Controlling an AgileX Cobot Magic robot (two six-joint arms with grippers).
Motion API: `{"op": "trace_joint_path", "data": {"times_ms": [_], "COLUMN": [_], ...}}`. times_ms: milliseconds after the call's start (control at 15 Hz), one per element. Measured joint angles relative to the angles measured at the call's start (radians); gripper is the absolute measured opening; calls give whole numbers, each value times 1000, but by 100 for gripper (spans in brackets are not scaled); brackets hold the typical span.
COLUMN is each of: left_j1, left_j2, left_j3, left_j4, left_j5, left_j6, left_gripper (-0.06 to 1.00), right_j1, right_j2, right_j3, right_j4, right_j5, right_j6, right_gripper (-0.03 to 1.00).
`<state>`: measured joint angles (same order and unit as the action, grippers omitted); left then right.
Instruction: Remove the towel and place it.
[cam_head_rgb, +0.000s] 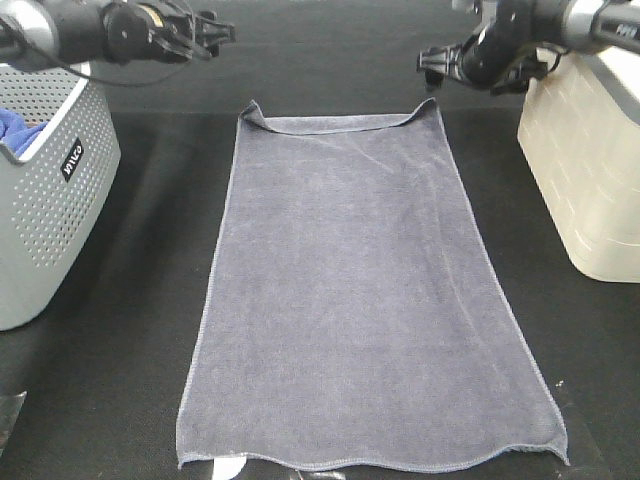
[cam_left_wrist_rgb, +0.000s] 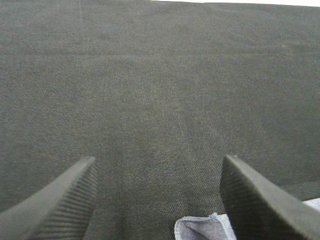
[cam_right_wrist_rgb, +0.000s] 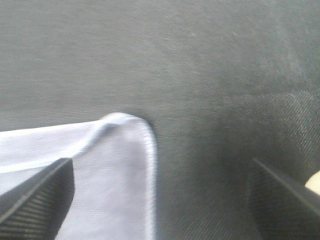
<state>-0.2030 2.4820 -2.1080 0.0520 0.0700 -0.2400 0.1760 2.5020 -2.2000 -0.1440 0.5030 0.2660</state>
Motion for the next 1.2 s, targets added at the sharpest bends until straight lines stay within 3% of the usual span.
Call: {"op": "trace_joint_path", "data": {"times_ms": [333, 467, 733, 1000, 1200], "left_j1": [0, 0, 0, 0, 0], "left_j2": [-118, -187, -346, -456, -550], "left_j3": [0, 0, 0, 0, 0], "left_j4": [0, -1, -1, 0, 20], "left_j5": [103, 199, 527, 839, 1060], "left_j6": [0, 2, 111, 153, 158], "left_gripper": [67, 67, 67, 67, 67], "right_j1": [0, 0, 0, 0, 0], "right_j2": [-145, -208, -329, -410, -494], "right_j3": [0, 0, 0, 0, 0], "right_j4": [289, 353, 374, 367, 365], "right_j5": [93, 164, 421, 638, 707], "right_j6": [-198, -266, -314, -315, -315], "right_gripper": [87, 87, 87, 87, 87]}}
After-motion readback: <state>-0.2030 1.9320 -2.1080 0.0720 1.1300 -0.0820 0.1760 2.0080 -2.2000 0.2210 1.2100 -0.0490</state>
